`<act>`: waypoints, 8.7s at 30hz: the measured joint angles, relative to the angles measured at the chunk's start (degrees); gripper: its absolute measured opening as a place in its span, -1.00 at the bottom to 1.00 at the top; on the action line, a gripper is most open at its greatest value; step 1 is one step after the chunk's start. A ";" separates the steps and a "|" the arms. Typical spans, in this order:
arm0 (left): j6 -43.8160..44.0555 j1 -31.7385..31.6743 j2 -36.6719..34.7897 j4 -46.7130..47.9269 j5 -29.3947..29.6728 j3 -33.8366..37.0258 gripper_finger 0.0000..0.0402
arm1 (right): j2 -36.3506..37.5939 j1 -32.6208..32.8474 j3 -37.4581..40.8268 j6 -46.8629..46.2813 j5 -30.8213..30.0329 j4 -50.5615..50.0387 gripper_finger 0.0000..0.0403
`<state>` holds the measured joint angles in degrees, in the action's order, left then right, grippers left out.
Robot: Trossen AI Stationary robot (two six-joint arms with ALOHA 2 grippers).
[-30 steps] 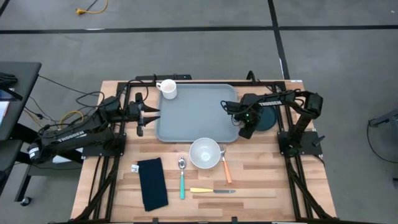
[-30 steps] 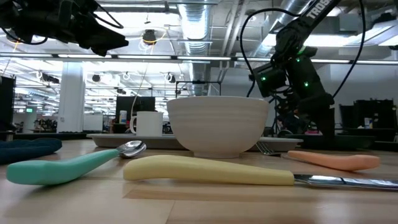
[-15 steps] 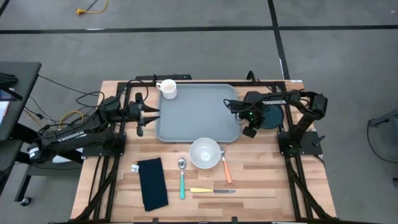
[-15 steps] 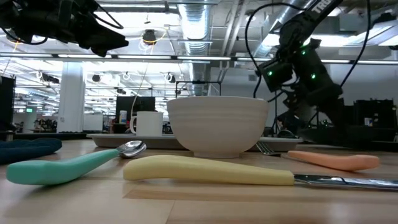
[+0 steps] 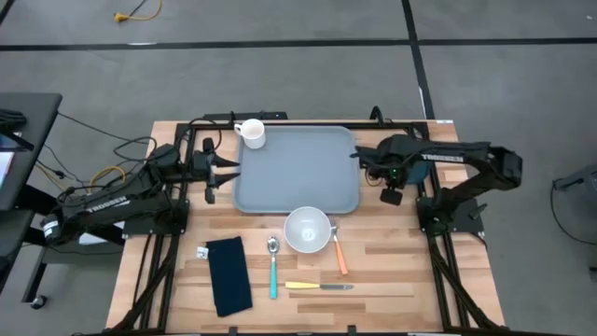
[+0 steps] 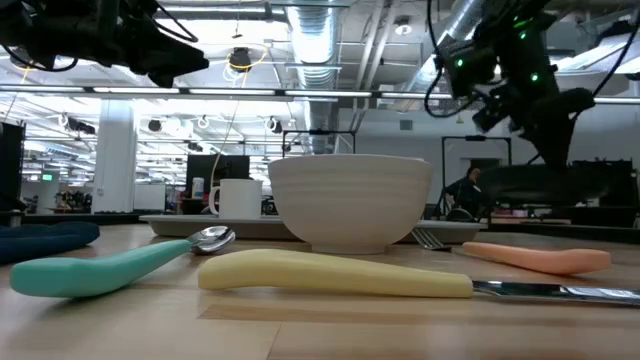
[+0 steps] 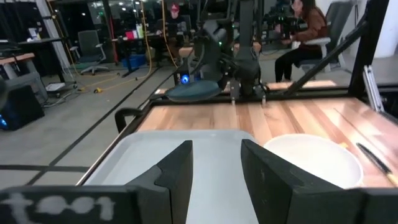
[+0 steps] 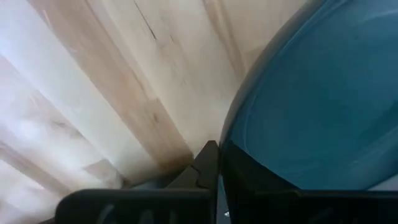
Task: Set up tray
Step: Put the green plate on the gray serving tray at the bottom of the white mug
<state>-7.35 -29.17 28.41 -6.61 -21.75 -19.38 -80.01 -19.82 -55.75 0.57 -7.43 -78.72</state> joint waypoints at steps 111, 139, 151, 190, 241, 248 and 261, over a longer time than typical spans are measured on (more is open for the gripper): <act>25.50 5.92 63.60 18.97 20.60 -54.55 -0.96 | -15.58 25.54 -27.64 28.01 -28.20 8.68 -0.96; 27.54 4.39 63.60 23.27 16.41 -54.47 -1.00 | -15.54 28.05 -27.73 25.39 -28.86 10.38 -0.26; 26.34 0.50 63.58 28.48 17.70 -54.47 -1.00 | -15.54 28.05 -27.73 20.80 -28.58 7.68 0.26; 25.05 -3.53 63.49 53.79 28.38 -58.58 -1.00 | -15.54 16.75 -27.64 7.88 -17.71 -5.38 0.26; 54.42 8.28 57.83 54.61 38.56 -44.35 -0.91 | -15.54 13.67 -27.62 5.91 -17.67 -9.38 0.26; 54.57 8.28 57.83 54.51 38.57 -44.35 -0.87 | -15.54 13.71 -27.62 5.89 -16.83 -9.35 0.26; 52.24 8.28 57.90 54.97 37.49 -44.35 -0.77 | -15.54 13.71 -27.62 5.87 -16.57 -9.35 0.26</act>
<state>44.89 -20.88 86.30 48.36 15.74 -63.72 -95.55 -6.11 -83.37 6.44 -24.00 -88.07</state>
